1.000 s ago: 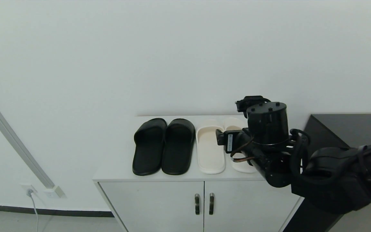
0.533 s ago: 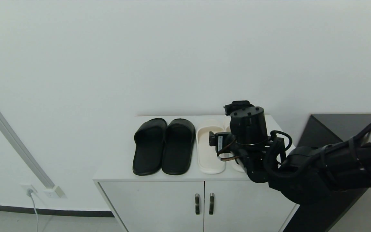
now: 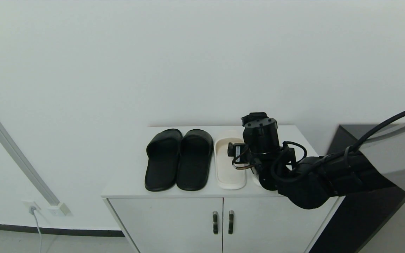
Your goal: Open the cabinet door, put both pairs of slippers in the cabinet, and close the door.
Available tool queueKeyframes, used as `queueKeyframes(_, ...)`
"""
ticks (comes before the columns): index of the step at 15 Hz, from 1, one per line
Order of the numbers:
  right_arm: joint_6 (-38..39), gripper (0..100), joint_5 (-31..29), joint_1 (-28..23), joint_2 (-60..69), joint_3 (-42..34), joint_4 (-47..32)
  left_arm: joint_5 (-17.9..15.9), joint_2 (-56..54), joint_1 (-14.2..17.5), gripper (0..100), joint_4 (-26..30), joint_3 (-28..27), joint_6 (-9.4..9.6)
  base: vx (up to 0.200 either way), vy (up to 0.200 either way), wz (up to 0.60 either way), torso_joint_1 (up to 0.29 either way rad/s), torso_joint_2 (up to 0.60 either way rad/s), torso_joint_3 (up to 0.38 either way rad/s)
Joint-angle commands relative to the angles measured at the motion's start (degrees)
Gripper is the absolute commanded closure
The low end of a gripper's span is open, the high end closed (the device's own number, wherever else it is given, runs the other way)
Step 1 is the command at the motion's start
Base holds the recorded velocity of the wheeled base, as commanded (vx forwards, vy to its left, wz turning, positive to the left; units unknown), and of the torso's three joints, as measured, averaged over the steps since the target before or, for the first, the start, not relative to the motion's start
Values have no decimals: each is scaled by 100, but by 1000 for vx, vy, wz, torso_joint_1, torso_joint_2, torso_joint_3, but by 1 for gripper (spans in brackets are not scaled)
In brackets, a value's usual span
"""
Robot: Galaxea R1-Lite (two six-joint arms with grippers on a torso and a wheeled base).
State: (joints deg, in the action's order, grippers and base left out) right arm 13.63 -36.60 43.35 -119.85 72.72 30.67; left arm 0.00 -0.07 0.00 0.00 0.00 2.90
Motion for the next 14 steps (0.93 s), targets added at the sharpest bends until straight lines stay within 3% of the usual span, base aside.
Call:
queueKeyframes(1, -9, 0, -5, -11, -206, 278, -9, 0, 7, 0, 100, 0, 0, 0, 0, 0, 0, 0, 0, 0)
queueKeyframes(7, -18, 0, -5, -99, -645, 735, -17, -9, 7, 0, 100, 0, 0, -9, 0, 0, 0, 0, 0, 0)
queueKeyframes(8, -18, 100, -5, -116, -645, 735, -17, 0, 7, 0, 100, 0, 0, -9, 0, 0, 0, 0, 0, 0)
queueKeyframes(14, -18, 100, -49, -134, -610, 735, -9, 0, 7, 0, 100, 0, 0, -18, 0, 0, 0, 0, 0, 0)
